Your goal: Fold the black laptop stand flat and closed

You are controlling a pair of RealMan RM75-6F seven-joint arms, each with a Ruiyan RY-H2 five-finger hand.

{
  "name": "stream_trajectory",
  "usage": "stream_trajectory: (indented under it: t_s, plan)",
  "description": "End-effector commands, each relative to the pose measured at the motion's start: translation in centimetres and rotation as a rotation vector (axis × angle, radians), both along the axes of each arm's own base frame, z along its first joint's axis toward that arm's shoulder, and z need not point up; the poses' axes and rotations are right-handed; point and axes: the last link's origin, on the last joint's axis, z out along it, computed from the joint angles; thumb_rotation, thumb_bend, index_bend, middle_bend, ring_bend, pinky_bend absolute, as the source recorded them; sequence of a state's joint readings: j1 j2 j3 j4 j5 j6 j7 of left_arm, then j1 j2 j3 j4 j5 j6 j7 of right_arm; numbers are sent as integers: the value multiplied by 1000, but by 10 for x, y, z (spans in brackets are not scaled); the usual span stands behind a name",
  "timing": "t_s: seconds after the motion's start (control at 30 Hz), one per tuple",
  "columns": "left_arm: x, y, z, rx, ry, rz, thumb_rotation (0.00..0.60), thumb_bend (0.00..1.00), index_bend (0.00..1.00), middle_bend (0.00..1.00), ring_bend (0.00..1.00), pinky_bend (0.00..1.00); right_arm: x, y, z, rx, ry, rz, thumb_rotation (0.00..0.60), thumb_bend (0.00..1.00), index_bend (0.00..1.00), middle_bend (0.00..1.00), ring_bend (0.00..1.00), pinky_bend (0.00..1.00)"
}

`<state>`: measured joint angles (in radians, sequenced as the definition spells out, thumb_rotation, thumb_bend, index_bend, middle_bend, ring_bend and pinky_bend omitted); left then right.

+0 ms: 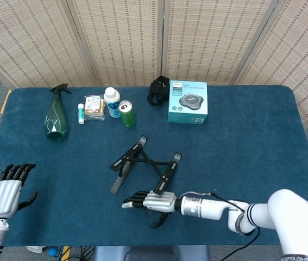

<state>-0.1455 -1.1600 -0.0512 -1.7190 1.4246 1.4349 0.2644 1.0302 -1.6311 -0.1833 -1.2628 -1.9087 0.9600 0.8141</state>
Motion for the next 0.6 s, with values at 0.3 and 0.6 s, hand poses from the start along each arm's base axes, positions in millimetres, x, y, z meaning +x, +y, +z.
stream_trajectory:
  t_s: [0.3,0.6]
  plan:
    - [-1,0,-1,-3,-2,0,600,242,160,165,151,71,7,-26,17,-158,-130,-69,600,193,0,0,0,0]
    - [-1,1,-1,-6,-5,-2,600,242,160,165,151,71,4,-58,49,-335,-186,-145,600,187,0,0,0,0]
